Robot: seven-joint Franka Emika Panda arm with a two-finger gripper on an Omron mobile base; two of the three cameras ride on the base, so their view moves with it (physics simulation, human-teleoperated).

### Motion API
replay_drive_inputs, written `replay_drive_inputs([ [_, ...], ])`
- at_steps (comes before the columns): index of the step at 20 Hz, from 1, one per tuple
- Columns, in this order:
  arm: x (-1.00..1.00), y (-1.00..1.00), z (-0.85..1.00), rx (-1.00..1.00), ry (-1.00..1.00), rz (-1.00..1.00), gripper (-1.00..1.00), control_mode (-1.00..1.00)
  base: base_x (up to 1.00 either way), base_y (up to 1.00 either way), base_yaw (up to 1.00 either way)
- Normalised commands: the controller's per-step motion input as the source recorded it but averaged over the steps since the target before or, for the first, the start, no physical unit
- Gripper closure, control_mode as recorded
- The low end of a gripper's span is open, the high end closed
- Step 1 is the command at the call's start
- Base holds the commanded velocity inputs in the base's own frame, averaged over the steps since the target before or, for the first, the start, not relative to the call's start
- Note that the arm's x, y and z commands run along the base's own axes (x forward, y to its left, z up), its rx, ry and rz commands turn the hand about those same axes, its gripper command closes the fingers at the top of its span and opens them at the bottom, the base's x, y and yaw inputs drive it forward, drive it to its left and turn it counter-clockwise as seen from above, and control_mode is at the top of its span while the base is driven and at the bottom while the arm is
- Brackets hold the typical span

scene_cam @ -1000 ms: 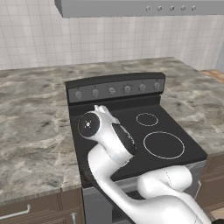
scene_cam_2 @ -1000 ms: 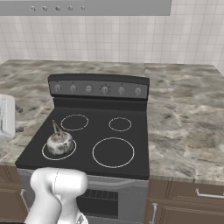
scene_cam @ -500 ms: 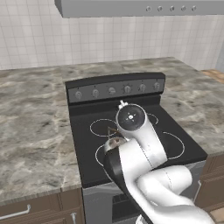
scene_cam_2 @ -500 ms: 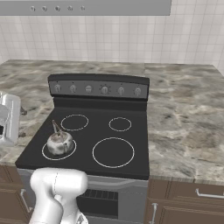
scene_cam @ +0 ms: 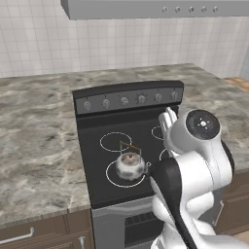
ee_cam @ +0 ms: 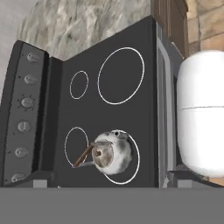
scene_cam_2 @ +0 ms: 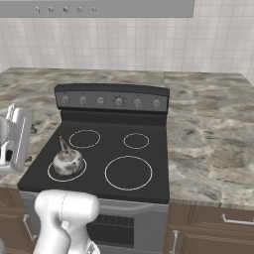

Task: Pick the kettle from the cabinet and place it on a stove burner. Then pick the pot from the counter and place it on another stove burner. Finally, turn both burners on.

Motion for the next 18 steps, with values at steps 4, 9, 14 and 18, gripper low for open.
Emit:
replay_drive_inputs([
  [4,-0.22,-0.35,0.01,0.18,0.00,0.00,-1.00,-1.00,0.00,0.00,0.00],
  [9,0.00,0.00,0.00,0.01,-0.01,0.00,-1.00,-1.00,0.00,0.00,0.00],
  [14,-0.09,0.00,0.00,0.00,-0.03,0.00,-1.00,-1.00,0.00,0.00,0.00],
  [18,-0.30,-0.01,0.00,0.00,-0.10,-0.02,-1.00,1.00,-0.43,0.00,-0.04],
])
